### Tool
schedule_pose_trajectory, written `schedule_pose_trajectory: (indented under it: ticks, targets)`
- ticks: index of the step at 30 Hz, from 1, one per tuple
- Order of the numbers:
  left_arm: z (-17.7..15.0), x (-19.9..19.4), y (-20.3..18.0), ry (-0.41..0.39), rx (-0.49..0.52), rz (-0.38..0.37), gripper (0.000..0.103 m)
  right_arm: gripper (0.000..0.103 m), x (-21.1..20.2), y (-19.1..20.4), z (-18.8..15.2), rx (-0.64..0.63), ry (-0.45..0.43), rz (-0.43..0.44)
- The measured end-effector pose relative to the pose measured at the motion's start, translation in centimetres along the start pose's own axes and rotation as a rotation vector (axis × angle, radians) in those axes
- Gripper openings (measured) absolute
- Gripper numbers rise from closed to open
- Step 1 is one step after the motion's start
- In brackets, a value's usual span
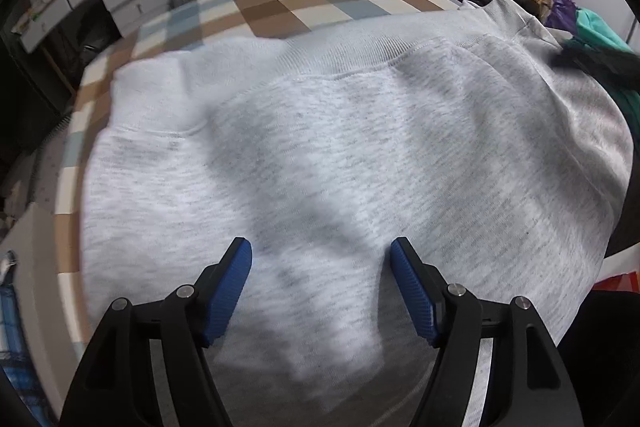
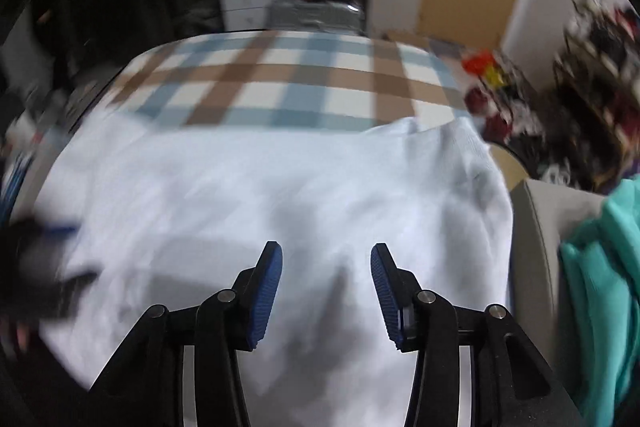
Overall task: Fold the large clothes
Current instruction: 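Press the sweatshirt body flat with both open grippers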
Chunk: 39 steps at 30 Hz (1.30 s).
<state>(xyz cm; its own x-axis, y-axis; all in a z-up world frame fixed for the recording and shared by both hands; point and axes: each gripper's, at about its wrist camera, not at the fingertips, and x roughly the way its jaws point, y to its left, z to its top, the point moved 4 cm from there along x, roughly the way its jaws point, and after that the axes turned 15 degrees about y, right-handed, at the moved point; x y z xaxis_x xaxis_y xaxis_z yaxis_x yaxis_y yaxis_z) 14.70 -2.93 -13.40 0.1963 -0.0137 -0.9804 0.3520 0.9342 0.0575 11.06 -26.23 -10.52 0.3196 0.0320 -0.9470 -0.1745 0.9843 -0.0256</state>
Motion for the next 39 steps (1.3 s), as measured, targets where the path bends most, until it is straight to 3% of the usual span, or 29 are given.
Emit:
schedule_pose_trajectory:
  ticks: [3, 5, 7, 9, 10, 12, 14, 15, 18, 21, 24, 27, 30, 33, 34, 35, 37, 39]
  targets:
    - [-1.2, -3.1, -1.7, -0.096, 0.064, -0.045, 0.067, 0.045, -1.3, 4.0, -3.7, -0.015, -0.01, 0.123]
    - [-1.9, -4.0, -3.0, -0.122, 0.092, -0.112, 0.068, 0.046, -0.5, 6.0, -5.2, -0.007, 0.003, 0.08]
    - [-2.3, -2.7, -4.2, -0.067, 0.103, -0.12, 0.068, 0.046, 2.0, 7.1, -5.9, -0.009, 0.034, -0.013]
    - [-2.2, -0.6, -4.3, -0.002, 0.083, -0.102, 0.071, 0.048, 3.7, 7.2, -6.4, 0.007, 0.018, -0.025]
    - [-1.9, -0.5, -3.8, -0.006, 0.05, -0.116, 0.074, 0.048, 4.1, 7.1, -6.5, 0.016, -0.026, -0.023]
    - [-1.4, 0.0, -2.9, 0.009, 0.006, -0.109, 0.075, 0.048, 4.0, 7.2, -6.2, 0.004, -0.014, -0.035]
    - [-1.1, 0.9, -2.5, 0.012, 0.004, -0.075, 0.09, 0.047, 4.0, 7.6, -6.3, -0.032, -0.034, -0.07]
    - [-0.8, 0.9, -2.5, 0.012, 0.003, -0.063, 0.09, 0.047, 3.9, 7.6, -6.3, -0.036, -0.038, -0.077]
    - [-1.0, 0.3, -2.5, 0.004, -0.007, -0.067, 0.09, 0.048, 3.9, 6.7, -6.1, 0.014, -0.041, -0.019]
    - [-1.7, -1.7, -1.4, 0.019, -0.013, -0.02, 0.089, 0.067, 2.9, 5.1, -6.3, 0.095, -0.064, 0.047]
    - [-3.6, -2.7, 1.1, 0.018, -0.054, 0.027, 0.089, 0.068, 1.7, 3.4, -6.6, 0.152, -0.115, 0.087]
    - [-5.0, 0.1, 3.5, 0.121, -0.099, -0.038, 0.089, 0.068, 0.6, 2.2, -6.7, 0.189, -0.166, 0.053]
    - [-5.1, 0.9, 4.5, 0.114, -0.137, -0.143, 0.089, 0.068, 0.0, 1.7, -6.8, 0.205, -0.19, 0.032]
    - [-4.2, 0.6, 4.5, 0.167, -0.121, -0.113, 0.089, 0.068, 0.0, 1.3, -6.9, 0.219, -0.187, 0.082]
    - [-3.5, -0.2, 4.9, 0.157, -0.135, -0.069, 0.082, 0.068, 0.0, 1.3, -6.9, 0.22, -0.187, 0.089]
    - [-2.4, -2.0, 5.5, 0.091, -0.165, -0.026, 0.078, 0.068, -0.1, 1.2, -6.9, 0.221, -0.188, 0.092]
    - [-0.3, -5.2, 6.0, -0.037, -0.186, -0.045, 0.08, 0.068, -0.1, 0.9, -7.1, 0.227, -0.186, 0.102]
    - [2.5, -5.9, 5.5, -0.033, -0.139, -0.055, 0.08, 0.068, -0.1, 0.6, -7.1, 0.245, -0.185, 0.132]
